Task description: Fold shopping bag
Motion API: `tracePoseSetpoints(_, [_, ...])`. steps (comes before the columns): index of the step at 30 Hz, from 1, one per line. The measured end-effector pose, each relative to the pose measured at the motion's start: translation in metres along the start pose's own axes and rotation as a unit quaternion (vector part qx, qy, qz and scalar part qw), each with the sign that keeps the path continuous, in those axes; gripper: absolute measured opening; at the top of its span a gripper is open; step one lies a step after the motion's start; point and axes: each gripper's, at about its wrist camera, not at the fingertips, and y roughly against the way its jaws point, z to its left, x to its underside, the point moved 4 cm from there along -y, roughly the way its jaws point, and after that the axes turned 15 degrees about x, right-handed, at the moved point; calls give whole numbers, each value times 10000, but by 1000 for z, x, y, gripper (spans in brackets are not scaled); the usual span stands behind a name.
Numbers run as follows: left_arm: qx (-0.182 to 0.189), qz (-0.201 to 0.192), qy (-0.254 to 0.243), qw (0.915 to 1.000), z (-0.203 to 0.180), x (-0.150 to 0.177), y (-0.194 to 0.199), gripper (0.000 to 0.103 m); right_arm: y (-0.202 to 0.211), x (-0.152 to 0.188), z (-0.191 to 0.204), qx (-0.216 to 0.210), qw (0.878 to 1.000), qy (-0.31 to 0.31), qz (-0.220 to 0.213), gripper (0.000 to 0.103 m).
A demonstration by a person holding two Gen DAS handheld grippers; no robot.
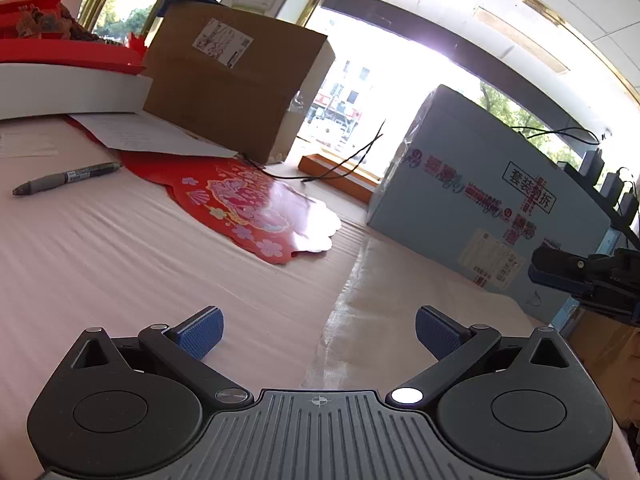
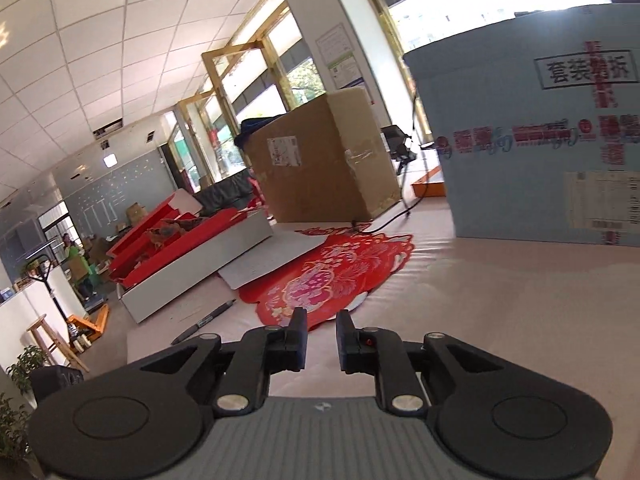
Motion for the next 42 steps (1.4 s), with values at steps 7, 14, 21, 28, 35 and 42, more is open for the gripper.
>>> tracePoseSetpoints(7, [1704,1061,-90,9796,-85,27,1,102,18,21,-79,645,9960,-613,-95,42])
tracePoseSetpoints(14, [1800,1794,270,9668,-115,57,-25,84,21,41,-100,428,9948,-920,-82,44])
tracePoseSetpoints(21, [1278,1864,-273,9737,-126,62,-47,14,23,44,-97,366,9940,-1026,-25,46])
tracePoseSetpoints(28, [835,1033,-695,9887,-112,22,-27,8,25,44,-109,580,9902,-1266,-135,48])
tracePoseSetpoints(35, [-234,456,-858,9950,-68,-6,-4,8,19,46,-115,724,9881,-1356,-9,48])
tracePoseSetpoints(42, [-1019,622,-1323,9840,-48,0,-5,8,14,52,-115,781,9878,-1340,167,48])
